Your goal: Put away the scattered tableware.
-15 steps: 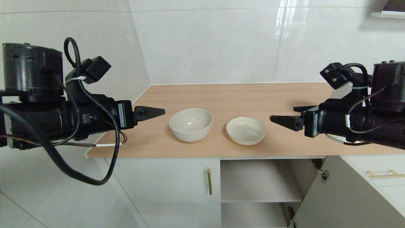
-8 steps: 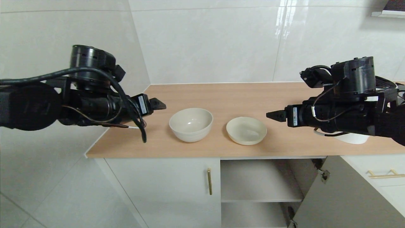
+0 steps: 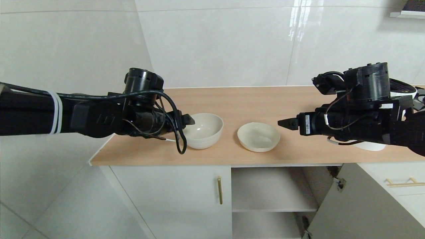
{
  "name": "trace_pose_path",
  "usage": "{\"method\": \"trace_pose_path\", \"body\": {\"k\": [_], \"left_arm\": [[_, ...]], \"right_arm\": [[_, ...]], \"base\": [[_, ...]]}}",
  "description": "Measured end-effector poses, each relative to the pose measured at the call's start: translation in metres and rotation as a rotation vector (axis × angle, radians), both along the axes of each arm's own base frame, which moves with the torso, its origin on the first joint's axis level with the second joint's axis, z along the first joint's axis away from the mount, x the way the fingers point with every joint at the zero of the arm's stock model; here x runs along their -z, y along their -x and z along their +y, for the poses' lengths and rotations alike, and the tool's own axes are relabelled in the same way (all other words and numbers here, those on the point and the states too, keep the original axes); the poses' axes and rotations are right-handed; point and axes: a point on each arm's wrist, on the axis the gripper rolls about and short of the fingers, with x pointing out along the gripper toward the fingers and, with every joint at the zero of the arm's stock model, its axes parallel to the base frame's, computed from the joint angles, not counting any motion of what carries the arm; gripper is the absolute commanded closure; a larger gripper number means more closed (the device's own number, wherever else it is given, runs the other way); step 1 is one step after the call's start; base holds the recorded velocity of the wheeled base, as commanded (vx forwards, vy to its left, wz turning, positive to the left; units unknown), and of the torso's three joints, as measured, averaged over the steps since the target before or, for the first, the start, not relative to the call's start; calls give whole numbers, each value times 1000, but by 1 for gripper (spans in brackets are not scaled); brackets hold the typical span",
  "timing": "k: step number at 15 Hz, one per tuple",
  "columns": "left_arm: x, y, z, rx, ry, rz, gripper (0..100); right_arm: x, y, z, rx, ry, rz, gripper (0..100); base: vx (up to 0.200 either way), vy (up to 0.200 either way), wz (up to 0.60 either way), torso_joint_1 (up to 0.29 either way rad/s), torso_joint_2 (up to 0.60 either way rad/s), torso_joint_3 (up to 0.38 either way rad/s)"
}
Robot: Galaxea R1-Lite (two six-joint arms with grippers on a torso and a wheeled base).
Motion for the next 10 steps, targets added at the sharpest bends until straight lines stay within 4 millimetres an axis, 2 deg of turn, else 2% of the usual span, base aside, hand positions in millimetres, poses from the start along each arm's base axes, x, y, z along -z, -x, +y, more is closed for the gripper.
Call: {"method": "trace_pose_path", "body": {"k": [4, 5, 10], "left_arm": [[14, -8, -4, 0, -14, 31, 0], [17, -10, -5, 0, -17, 39, 100], [24, -13, -6, -1, -22, 53, 100]], "right_arm": [[0, 0, 0, 4, 2, -1, 0], [0, 0, 0, 5, 2, -1, 0], [2, -3, 1, 31, 13, -4, 0]], "base": [[0, 0, 0, 0, 0, 0], [0, 0, 0, 0, 0, 0], [0, 0, 0, 0, 0, 0]]}}
